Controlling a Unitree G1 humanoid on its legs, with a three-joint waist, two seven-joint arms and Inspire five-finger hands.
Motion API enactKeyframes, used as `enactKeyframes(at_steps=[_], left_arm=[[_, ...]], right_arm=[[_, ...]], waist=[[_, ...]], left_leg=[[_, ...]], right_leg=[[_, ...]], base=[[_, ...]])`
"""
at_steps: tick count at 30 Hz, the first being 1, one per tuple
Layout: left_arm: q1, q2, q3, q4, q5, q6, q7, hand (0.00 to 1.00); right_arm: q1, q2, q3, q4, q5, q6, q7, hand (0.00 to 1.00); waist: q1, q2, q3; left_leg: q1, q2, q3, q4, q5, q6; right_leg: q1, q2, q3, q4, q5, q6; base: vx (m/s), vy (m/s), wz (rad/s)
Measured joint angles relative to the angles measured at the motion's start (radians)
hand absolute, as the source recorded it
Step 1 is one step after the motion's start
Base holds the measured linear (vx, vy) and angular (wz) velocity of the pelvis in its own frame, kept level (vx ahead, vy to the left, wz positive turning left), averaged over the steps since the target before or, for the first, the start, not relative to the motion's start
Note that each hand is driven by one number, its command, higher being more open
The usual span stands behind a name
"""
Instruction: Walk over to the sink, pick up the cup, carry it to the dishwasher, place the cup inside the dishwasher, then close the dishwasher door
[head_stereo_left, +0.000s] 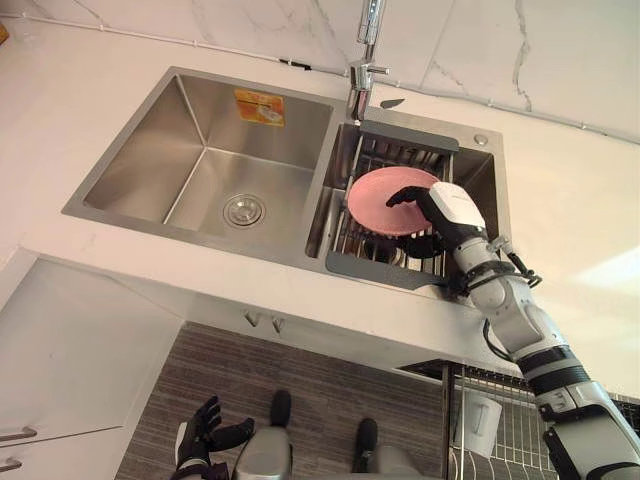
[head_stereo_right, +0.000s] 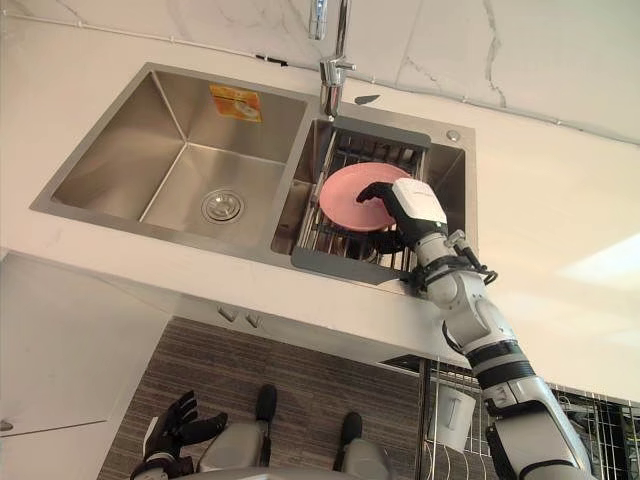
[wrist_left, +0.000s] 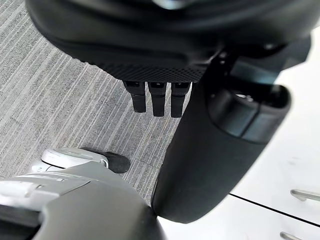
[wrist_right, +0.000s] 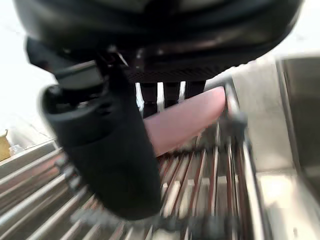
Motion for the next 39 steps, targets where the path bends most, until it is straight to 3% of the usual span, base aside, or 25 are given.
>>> enactKeyframes(at_steps=[6, 16, 26, 30, 39], left_arm=[[-0.02, 0.003, 0.0, 0.005, -0.006, 0.0, 0.0, 0.9], [-0.018, 0.007, 0.001, 0.003, -0.009, 0.0, 0.0, 0.9], [-0.008, 0.015, 0.006, 0.002, 0.009, 0.0, -0.001, 0.9], [-0.008, 0.022, 0.007, 0.002, 0.01, 0.0, -0.001, 0.9], [-0.002, 0.021, 0.005, 0.014, 0.012, 0.001, -0.002, 0.9]], right_arm=[[-0.023, 0.0, 0.008, -0.021, -0.002, -0.022, -0.002, 0.3], [-0.025, -0.035, 0.009, -0.114, -0.051, -0.033, -0.003, 0.3], [0.1, -0.076, -0.065, -0.41, -0.09, -0.089, -0.065, 0.3], [0.221, -0.038, -0.161, -0.493, -0.09, -0.098, -0.073, 0.3], [0.44, 0.065, -0.342, -0.666, -0.089, -0.098, -0.132, 0.3]], waist=[[0.022, -0.01, 0.013], [0.019, -0.015, 0.015], [-0.013, -0.024, 0.008], [-0.029, -0.036, -0.005], [-0.078, -0.031, -0.056]], left_leg=[[-0.002, 0.003, 0.0, 0.0, -0.002, -0.002], [0.007, 0.003, 0.005, -0.001, -0.003, -0.001], [0.062, 0.005, 0.036, -0.013, -0.007, -0.003], [0.085, 0.005, 0.055, -0.025, -0.008, -0.003], [0.111, 0.011, 0.109, -0.012, -0.044, -0.005]], right_leg=[[-0.001, 0.0, -0.001, 0.0, -0.001, -0.001], [0.005, 0.0, 0.003, 0.0, 0.0, -0.001], [0.041, -0.001, 0.028, -0.001, 0.0, -0.001], [0.048, -0.001, 0.047, -0.001, 0.0, -0.001], [0.051, 0.003, 0.096, -0.003, 0.0, -0.001]], base=[[0.0, 0.0, 0.0], [0.0, 0.0, 0.0], [0.0, 0.0, -0.08], [-0.02, 0.002, -0.13], [-0.04, 0.006, -0.19]])
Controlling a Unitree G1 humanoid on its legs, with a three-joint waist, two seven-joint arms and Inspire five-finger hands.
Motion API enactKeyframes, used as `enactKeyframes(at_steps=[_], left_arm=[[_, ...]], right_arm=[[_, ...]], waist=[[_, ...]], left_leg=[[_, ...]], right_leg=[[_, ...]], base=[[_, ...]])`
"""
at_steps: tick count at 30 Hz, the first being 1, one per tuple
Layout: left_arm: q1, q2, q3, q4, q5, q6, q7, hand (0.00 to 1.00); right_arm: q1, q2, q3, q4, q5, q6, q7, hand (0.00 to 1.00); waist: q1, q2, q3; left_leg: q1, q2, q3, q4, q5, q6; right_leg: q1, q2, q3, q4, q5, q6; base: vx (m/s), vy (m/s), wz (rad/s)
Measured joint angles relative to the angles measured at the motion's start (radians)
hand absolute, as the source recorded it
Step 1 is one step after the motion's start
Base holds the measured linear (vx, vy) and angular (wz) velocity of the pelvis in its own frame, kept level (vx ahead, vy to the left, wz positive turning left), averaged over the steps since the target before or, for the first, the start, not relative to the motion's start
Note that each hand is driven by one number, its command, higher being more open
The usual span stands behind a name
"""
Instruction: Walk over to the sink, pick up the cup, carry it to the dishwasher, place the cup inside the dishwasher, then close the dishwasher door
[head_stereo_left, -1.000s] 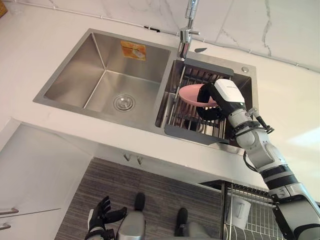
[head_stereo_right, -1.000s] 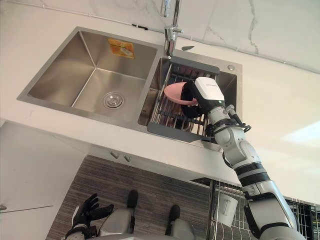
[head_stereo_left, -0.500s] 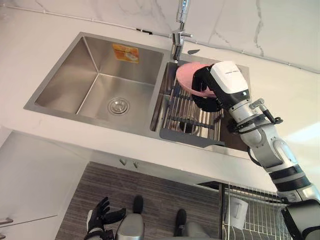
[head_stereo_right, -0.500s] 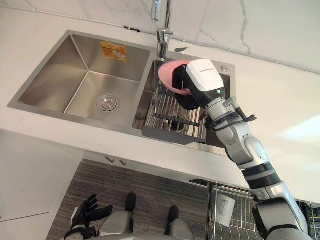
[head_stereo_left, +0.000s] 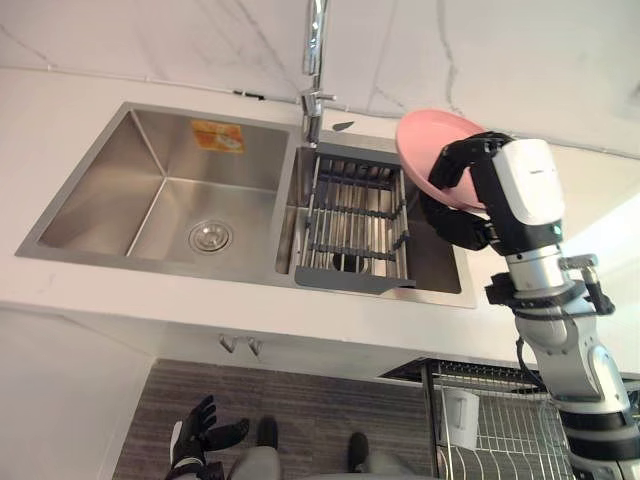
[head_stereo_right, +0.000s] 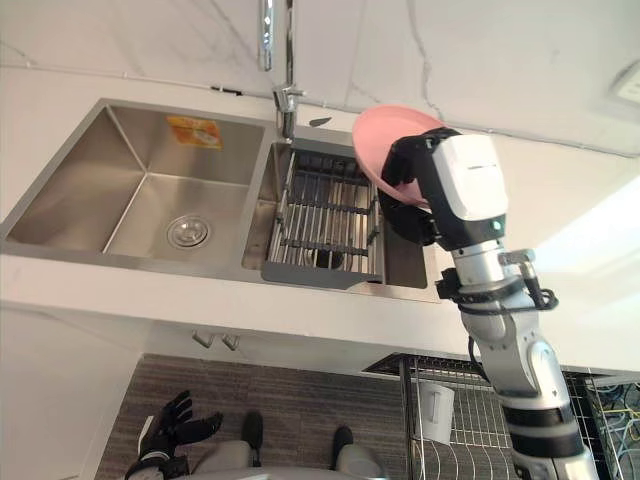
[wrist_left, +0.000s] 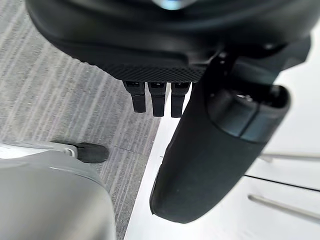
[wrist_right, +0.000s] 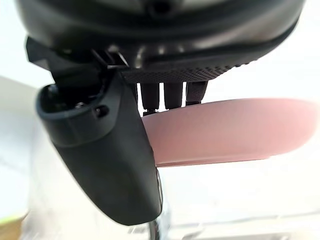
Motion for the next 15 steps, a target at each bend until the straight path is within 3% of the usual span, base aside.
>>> enactKeyframes(at_steps=[6, 8, 11, 12, 13, 14, 15], left_arm=[[0.015, -0.004, -0.001, 0.0, 0.018, -0.001, 0.004, 0.9], [0.027, -0.012, 0.012, -0.004, 0.016, -0.001, 0.007, 0.9], [0.017, -0.031, 0.055, -0.014, 0.005, 0.0, 0.009, 0.9], [-0.004, -0.035, 0.084, -0.018, -0.01, -0.001, 0.009, 0.9], [-0.009, -0.035, 0.091, -0.019, -0.013, -0.001, 0.01, 0.9], [-0.024, -0.034, 0.111, -0.022, -0.017, 0.008, 0.015, 0.9], [-0.02, -0.032, 0.122, -0.016, -0.023, 0.021, 0.025, 0.9]], right_arm=[[0.087, 0.042, -0.086, -0.06, -0.001, -0.005, -0.035, 0.3], [0.087, 0.064, -0.087, -0.06, -0.004, 0.002, -0.047, 0.3], [0.087, 0.067, -0.087, -0.058, -0.04, 0.029, -0.048, 0.3], [0.089, 0.068, -0.087, -0.054, -0.046, 0.039, -0.048, 0.3], [0.091, 0.068, -0.087, -0.053, -0.047, 0.039, -0.047, 0.3], [0.102, 0.069, -0.087, -0.052, -0.063, 0.038, -0.047, 0.3], [0.112, 0.07, -0.087, -0.052, -0.071, 0.032, -0.045, 0.3]], waist=[[-0.029, 0.018, -0.021], [-0.024, 0.023, -0.019], [-0.025, 0.041, -0.01], [-0.025, 0.054, -0.001], [-0.023, 0.054, -0.002], [-0.026, 0.063, 0.003], [-0.031, 0.068, 0.004]], left_leg=[[-0.077, 0.021, 0.089, 0.175, -0.098, 0.003], [-0.123, 0.049, 0.16, 0.279, -0.151, 0.008], [-0.16, 0.097, 0.267, 0.365, -0.184, 0.025], [-0.154, 0.117, 0.33, 0.359, -0.191, 0.038], [-0.151, 0.118, 0.341, 0.359, -0.191, 0.038], [-0.131, 0.125, 0.373, 0.355, -0.194, 0.042], [-0.117, 0.128, 0.399, 0.345, -0.196, 0.043]], right_leg=[[-0.078, 0.016, 0.115, 0.036, 0.004, 0.005], [-0.137, 0.041, 0.211, 0.044, 0.039, 0.013], [-0.19, 0.061, 0.199, 0.021, 0.137, -0.002], [-0.214, 0.047, 0.084, 0.067, 0.1, -0.041], [-0.223, 0.041, 0.051, 0.104, 0.074, -0.055], [-0.231, 0.022, -0.045, 0.223, -0.01, -0.087], [-0.221, 0.004, -0.111, 0.305, -0.071, -0.086]], base=[[-0.04, 0.025, -0.55], [-0.06, 0.059, -1.29], [-0.1, 0.062, -1.38], [-0.11, 0.028, -1.01], [-0.15, 0.032, -0.97], [-0.12, 0.029, -0.69], [-0.14, 0.015, -0.69]])
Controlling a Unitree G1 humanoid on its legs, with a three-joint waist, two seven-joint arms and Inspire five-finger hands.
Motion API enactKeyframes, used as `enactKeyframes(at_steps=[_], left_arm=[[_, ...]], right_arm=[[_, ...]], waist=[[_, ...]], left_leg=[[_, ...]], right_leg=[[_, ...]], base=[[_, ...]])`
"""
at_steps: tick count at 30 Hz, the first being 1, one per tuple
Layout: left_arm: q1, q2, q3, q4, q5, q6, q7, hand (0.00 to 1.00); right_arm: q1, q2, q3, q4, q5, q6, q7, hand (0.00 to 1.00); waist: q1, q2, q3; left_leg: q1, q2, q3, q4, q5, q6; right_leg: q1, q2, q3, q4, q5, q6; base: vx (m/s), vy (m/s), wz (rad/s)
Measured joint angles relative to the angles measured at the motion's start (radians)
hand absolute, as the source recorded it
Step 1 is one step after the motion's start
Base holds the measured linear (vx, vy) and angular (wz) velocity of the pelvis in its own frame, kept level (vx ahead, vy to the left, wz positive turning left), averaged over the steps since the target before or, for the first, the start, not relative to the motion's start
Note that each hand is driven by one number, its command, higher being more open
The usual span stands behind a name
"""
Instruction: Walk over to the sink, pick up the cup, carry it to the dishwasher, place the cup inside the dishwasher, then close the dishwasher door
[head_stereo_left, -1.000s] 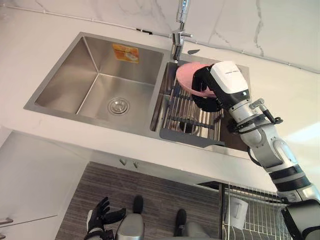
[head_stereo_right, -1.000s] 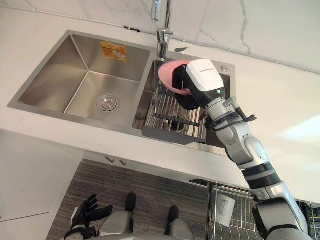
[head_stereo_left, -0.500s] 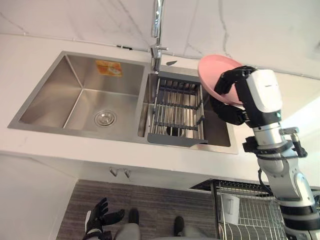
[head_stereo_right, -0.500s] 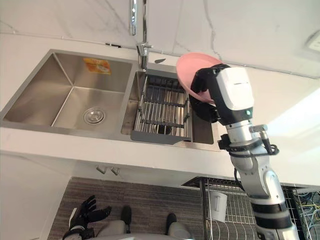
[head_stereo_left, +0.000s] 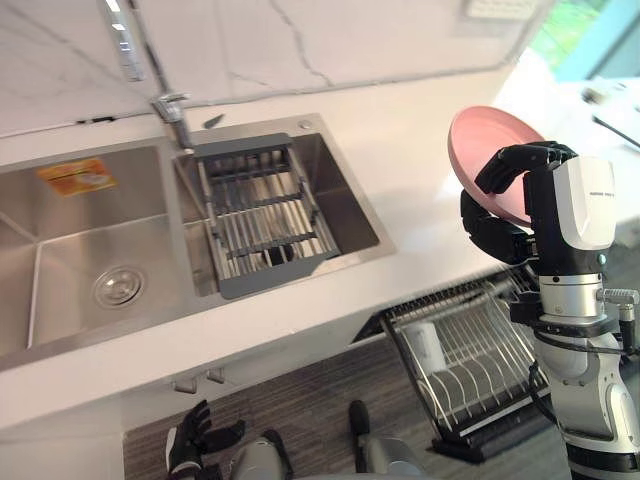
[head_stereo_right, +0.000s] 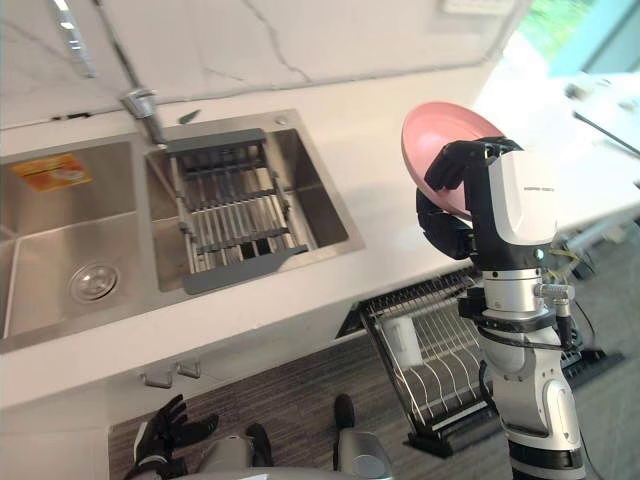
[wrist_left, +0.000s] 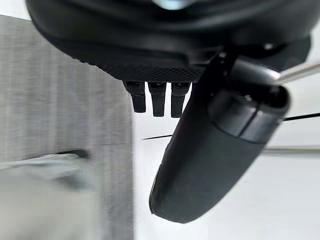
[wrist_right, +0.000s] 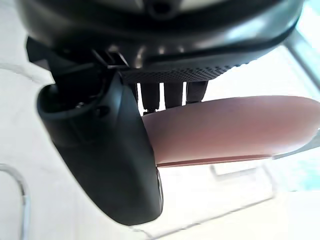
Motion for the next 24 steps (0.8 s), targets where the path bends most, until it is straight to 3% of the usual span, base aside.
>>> enactKeyframes(at_steps=[2, 3, 5, 7, 12, 14, 16, 18, 24], left_arm=[[0.0, 0.002, 0.012, 0.0, 0.0, 0.0, 0.006, 0.9], [0.002, -0.001, 0.014, 0.001, 0.0, 0.0, 0.006, 0.9], [0.006, -0.025, 0.011, 0.003, 0.001, 0.001, 0.003, 0.9], [0.004, -0.042, 0.011, 0.003, 0.002, -0.002, 0.004, 0.9], [0.015, -0.04, 0.068, 0.027, 0.0, 0.0, 0.025, 0.9], [0.023, -0.038, 0.068, 0.037, 0.0, 0.0, 0.027, 0.9], [0.018, -0.034, 0.057, 0.052, -0.002, -0.002, 0.026, 0.9], [0.01, -0.03, 0.038, 0.053, -0.003, -0.004, 0.024, 0.9], [0.0, -0.028, -0.01, 0.051, -0.004, -0.02, 0.016, 0.9]], right_arm=[[0.035, 0.008, -0.016, 0.001, -0.005, -0.01, 0.0, 0.3], [0.048, 0.013, -0.019, 0.013, -0.011, -0.01, 0.001, 0.3], [0.09, 0.038, -0.037, 0.051, -0.012, 0.002, 0.002, 0.3], [0.143, 0.063, -0.078, 0.084, -0.012, 0.027, 0.004, 0.3], [0.218, 0.091, -0.199, 0.124, -0.008, 0.066, 0.004, 0.3], [0.222, 0.092, -0.225, 0.151, 0.004, 0.077, -0.013, 0.3], [0.223, 0.097, -0.226, 0.178, 0.014, 0.077, -0.018, 0.3], [0.223, 0.107, -0.225, 0.214, 0.037, 0.076, -0.018, 0.3], [0.151, 0.112, -0.211, 0.324, 0.103, 0.081, -0.018, 0.3]], waist=[[0.002, -0.002, -0.006], [0.007, -0.004, -0.011], [-0.002, 0.034, -0.033], [-0.005, 0.053, -0.048], [-0.022, 0.061, -0.053], [-0.023, 0.065, -0.053], [-0.026, 0.069, -0.055], [-0.025, 0.072, -0.053], [-0.021, 0.082, 0.015]], left_leg=[[0.001, 0.008, 0.036, -0.004, -0.013, -0.005], [0.001, 0.012, 0.059, 0.001, -0.02, -0.021], [-0.003, 0.038, 0.06, 0.001, -0.003, -0.045], [0.0, 0.062, 0.06, 0.003, 0.006, -0.058], [0.002, 0.083, -0.001, 0.021, 0.026, -0.082], [0.002, 0.058, -0.142, 0.023, 0.031, -0.081], [0.003, 0.043, -0.196, 0.008, 0.031, -0.081], [0.007, 0.028, -0.213, -0.023, 0.037, -0.093], [-0.034, -0.025, -0.223, -0.053, 0.053, -0.068]], right_leg=[[0.038, -0.018, -0.092, 0.023, -0.06, -0.002], [0.07, -0.011, -0.111, -0.055, -0.069, 0.024], [0.1, 0.037, -0.101, -0.139, -0.02, 0.011], [0.123, 0.071, -0.092, -0.195, 0.008, -0.003], [0.148, 0.112, -0.049, -0.243, 0.038, -0.019], [0.159, 0.113, -0.033, -0.241, 0.038, -0.019], [0.157, 0.11, -0.032, -0.241, 0.039, -0.016], [0.15, 0.102, -0.035, -0.243, 0.043, -0.012], [0.068, 0.066, 0.005, -0.233, 0.079, 0.008]], base=[[-0.08, -0.073, -0.62], [-0.05, -0.109, -0.6], [0.0, -0.133, -0.33], [0.05, -0.133, -0.27], [0.05, -0.074, -0.31], [0.02, 0.004, -0.2], [-0.04, 0.033, 0.0], [-0.09, 0.062, 0.08], [-0.09, 0.082, -0.15]])
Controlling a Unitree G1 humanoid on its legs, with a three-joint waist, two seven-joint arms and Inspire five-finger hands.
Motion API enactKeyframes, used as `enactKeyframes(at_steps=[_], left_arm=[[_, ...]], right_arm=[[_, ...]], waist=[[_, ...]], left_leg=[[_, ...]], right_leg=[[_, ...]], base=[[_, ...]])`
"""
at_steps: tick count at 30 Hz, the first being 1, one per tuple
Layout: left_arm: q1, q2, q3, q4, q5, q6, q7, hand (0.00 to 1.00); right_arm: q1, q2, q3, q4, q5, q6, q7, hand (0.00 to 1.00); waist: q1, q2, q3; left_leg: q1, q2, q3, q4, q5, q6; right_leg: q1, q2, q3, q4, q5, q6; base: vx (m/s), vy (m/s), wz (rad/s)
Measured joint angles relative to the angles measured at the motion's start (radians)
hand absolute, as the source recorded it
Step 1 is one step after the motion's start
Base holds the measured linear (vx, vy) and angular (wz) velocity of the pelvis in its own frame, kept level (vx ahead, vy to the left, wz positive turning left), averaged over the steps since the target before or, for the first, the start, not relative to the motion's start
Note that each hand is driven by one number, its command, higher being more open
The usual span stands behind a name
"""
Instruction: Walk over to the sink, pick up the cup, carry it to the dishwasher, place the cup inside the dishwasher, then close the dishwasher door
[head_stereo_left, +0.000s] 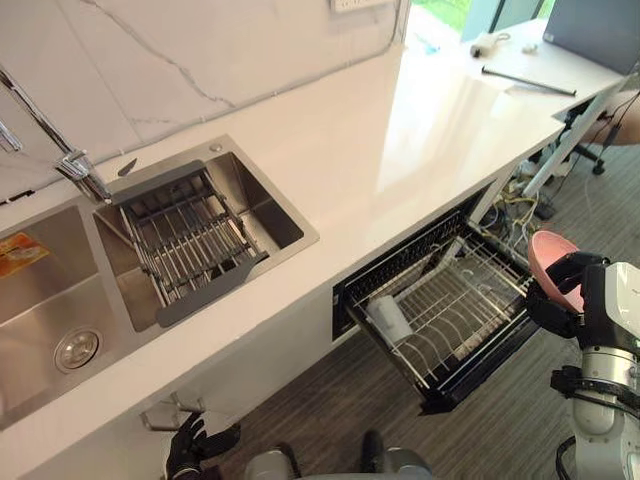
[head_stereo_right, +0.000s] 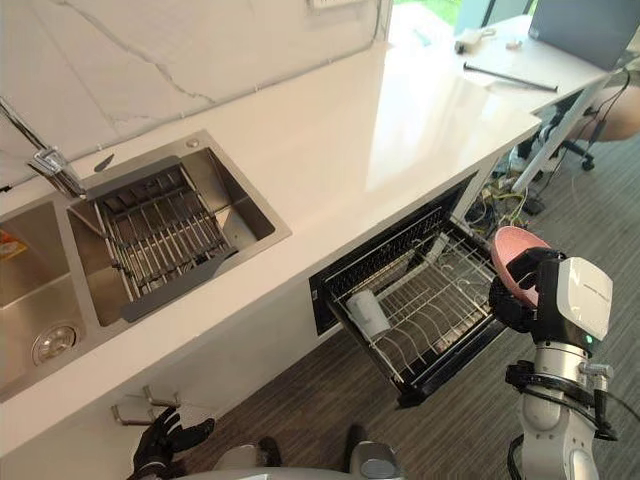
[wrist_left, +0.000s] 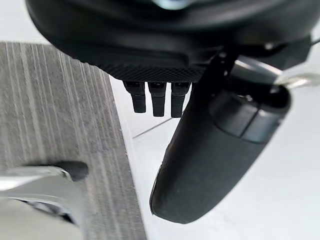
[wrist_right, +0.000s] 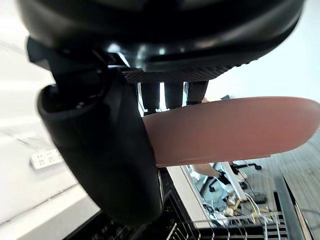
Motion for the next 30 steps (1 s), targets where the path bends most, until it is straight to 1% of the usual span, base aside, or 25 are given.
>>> enactKeyframes(at_steps=[2, 4, 7, 11, 13, 16, 19, 22, 24, 26, 29, 30], left_arm=[[-0.01, 0.0, -0.001, -0.001, -0.003, -0.001, 0.0, 0.9], [-0.039, 0.001, -0.001, -0.006, -0.019, -0.003, 0.0, 0.9], [-0.049, 0.005, -0.004, -0.041, -0.031, -0.016, 0.0, 0.9], [-0.085, 0.034, -0.011, -0.071, -0.07, -0.023, 0.003, 0.9], [-0.088, 0.036, -0.011, -0.079, -0.075, -0.037, 0.006, 0.9], [-0.096, 0.04, -0.011, -0.08, -0.094, -0.044, 0.006, 0.9], [-0.109, 0.043, -0.013, -0.08, -0.111, -0.045, 0.008, 0.9], [-0.116, 0.05, -0.037, -0.08, -0.111, -0.051, 0.009, 0.9], [-0.118, 0.051, -0.038, -0.08, -0.111, -0.057, 0.009, 0.9], [-0.118, 0.054, -0.038, -0.08, -0.112, -0.057, 0.009, 0.9], [-0.119, 0.059, -0.039, -0.079, -0.112, -0.057, 0.01, 0.9], [-0.119, 0.059, -0.04, -0.08, -0.112, -0.057, 0.01, 0.9]], right_arm=[[-0.055, -0.001, 0.001, 0.021, 0.027, 0.006, -0.001, 0.3], [-0.12, -0.011, 0.005, 0.06, 0.061, 0.012, -0.006, 0.3], [-0.175, -0.037, 0.037, 0.108, 0.073, 0.015, -0.007, 0.3], [-0.256, -0.083, 0.091, 0.153, 0.111, 0.014, -0.01, 0.3], [-0.295, -0.096, 0.111, 0.197, 0.142, 0.013, -0.014, 0.3], [-0.352, -0.121, 0.15, 0.27, 0.173, 0.013, -0.017, 0.3], [-0.411, -0.13, 0.18, 0.351, 0.184, 0.013, -0.018, 0.3], [-0.454, -0.141, 0.204, 0.436, 0.209, 0.013, -0.022, 0.3], [-0.486, -0.151, 0.218, 0.51, 0.223, 0.013, -0.025, 0.3], [-0.5, -0.151, 0.219, 0.542, 0.238, 0.014, -0.026, 0.3], [-0.518, -0.152, 0.219, 0.572, 0.263, 0.017, -0.028, 0.3], [-0.522, -0.153, 0.219, 0.581, 0.264, 0.019, -0.03, 0.9]], waist=[[0.002, 0.004, 0.036], [0.003, 0.01, 0.088], [0.005, 0.011, 0.13], [0.028, 0.012, 0.193], [0.034, 0.013, 0.208], [0.053, 0.018, 0.227], [0.062, 0.024, 0.235], [0.078, 0.029, 0.238], [0.092, 0.029, 0.239], [0.101, 0.029, 0.243], [0.104, 0.029, 0.254], [0.106, 0.029, 0.254]], left_leg=[[-0.03, -0.015, -0.016, 0.006, 0.005, 0.009], [-0.061, -0.023, -0.018, 0.032, 0.007, 0.013], [-0.089, -0.03, -0.03, 0.049, 0.005, 0.019], [-0.135, -0.042, -0.073, 0.073, 0.003, 0.024], [-0.153, -0.047, -0.091, 0.081, 0.003, 0.025], [-0.181, -0.053, -0.115, 0.093, 0.004, 0.027], [-0.215, -0.067, -0.151, 0.098, 0.008, 0.033], [-0.242, -0.08, -0.174, 0.109, 0.012, 0.038], [-0.26, -0.083, -0.182, 0.112, 0.016, 0.041], [-0.275, -0.086, -0.185, 0.119, 0.017, 0.043], [-0.288, -0.093, -0.192, 0.123, 0.02, 0.047], [-0.295, -0.097, -0.194, 0.123, 0.022, 0.048]], right_leg=[[-0.04, -0.007, 0.021, 0.017, 0.013, 0.005], [-0.073, -0.012, 0.033, 0.035, 0.019, 0.011], [-0.094, -0.018, 0.032, 0.046, 0.021, 0.014], [-0.138, -0.024, 0.031, 0.072, 0.024, 0.016], [-0.152, -0.027, 0.024, 0.08, 0.024, 0.016], [-0.175, -0.033, 0.015, 0.095, 0.023, 0.015], [-0.203, -0.041, 0.0, 0.112, 0.021, 0.014], [-0.228, -0.055, -0.015, 0.144, 0.009, 0.016], [-0.246, -0.065, -0.023, 0.16, 0.006, 0.016], [-0.261, -0.071, -0.024, 0.174, 0.003, 0.018], [-0.272, -0.078, -0.03, 0.181, 0.003, 0.018], [-0.28, -0.083, -0.032, 0.188, 0.002, 0.02]], base=[[-0.05, 0.082, -0.34], [-0.06, 0.046, -0.11], [-0.06, 0.039, 0.03], [-0.05, 0.018, 0.02], [-0.05, 0.015, 0.1], [-0.03, 0.017, 0.11], [-0.04, 0.012, 0.17], [-0.04, 0.015, 0.2], [-0.04, 0.013, 0.2], [-0.04, 0.015, 0.07], [-0.04, 0.018, 0.09], [-0.02, 0.015, 0.07]])
